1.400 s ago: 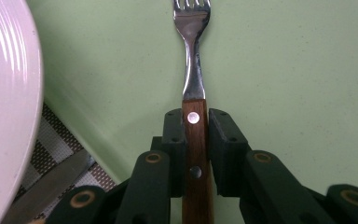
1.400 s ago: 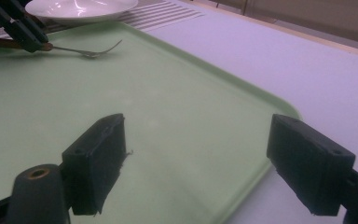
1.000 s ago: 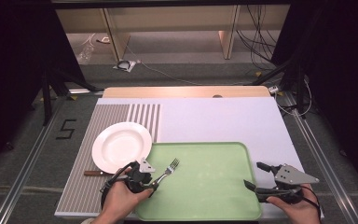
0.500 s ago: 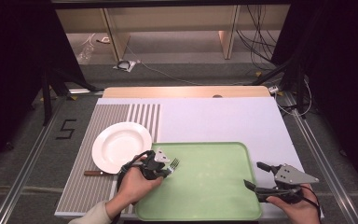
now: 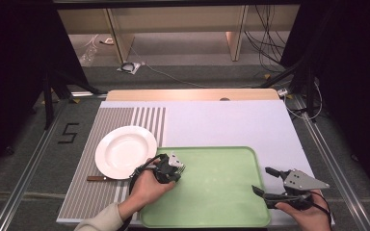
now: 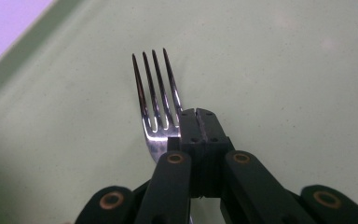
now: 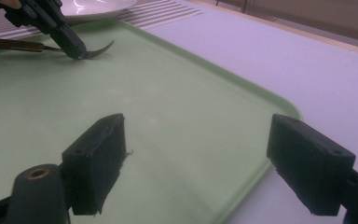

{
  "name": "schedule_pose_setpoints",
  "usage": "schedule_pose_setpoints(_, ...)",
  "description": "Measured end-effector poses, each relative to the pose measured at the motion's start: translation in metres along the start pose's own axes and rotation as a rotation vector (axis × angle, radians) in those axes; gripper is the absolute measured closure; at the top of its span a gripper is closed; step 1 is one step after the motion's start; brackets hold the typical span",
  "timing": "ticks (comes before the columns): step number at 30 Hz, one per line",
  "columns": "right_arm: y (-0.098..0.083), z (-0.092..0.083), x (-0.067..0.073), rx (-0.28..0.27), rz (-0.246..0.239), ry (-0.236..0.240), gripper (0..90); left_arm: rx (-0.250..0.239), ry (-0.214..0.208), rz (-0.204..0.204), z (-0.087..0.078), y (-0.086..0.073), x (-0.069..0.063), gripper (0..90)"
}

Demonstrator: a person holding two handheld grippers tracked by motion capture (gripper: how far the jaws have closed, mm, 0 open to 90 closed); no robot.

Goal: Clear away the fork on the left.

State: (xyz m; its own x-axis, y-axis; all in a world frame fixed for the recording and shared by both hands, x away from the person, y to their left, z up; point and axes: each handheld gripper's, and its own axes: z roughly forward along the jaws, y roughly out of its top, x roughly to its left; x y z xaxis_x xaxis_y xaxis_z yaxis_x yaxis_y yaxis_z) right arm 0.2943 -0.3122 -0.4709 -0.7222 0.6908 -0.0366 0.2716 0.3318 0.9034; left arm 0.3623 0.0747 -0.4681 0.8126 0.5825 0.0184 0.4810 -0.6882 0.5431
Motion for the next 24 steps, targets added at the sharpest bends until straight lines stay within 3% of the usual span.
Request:
schedule_pose_setpoints(5,0.000,0.000,0.000,0.001,-0.002,0.001,20.7,-0.002,-0.003,-0.006,0.003,0.000,0.001,89.8)
schedule_pose_setpoints(16,0.000,0.000,0.001,-0.001,-0.002,0.003,20.6,-0.001,0.115,-0.068,0.002,-0.004,0.015,89.8)
schedule_pose_setpoints(24,0.000,0.000,0.001,-0.001,-0.002,0.004,20.6,0.007,0.148,-0.100,-0.002,-0.009,0.025,89.8)
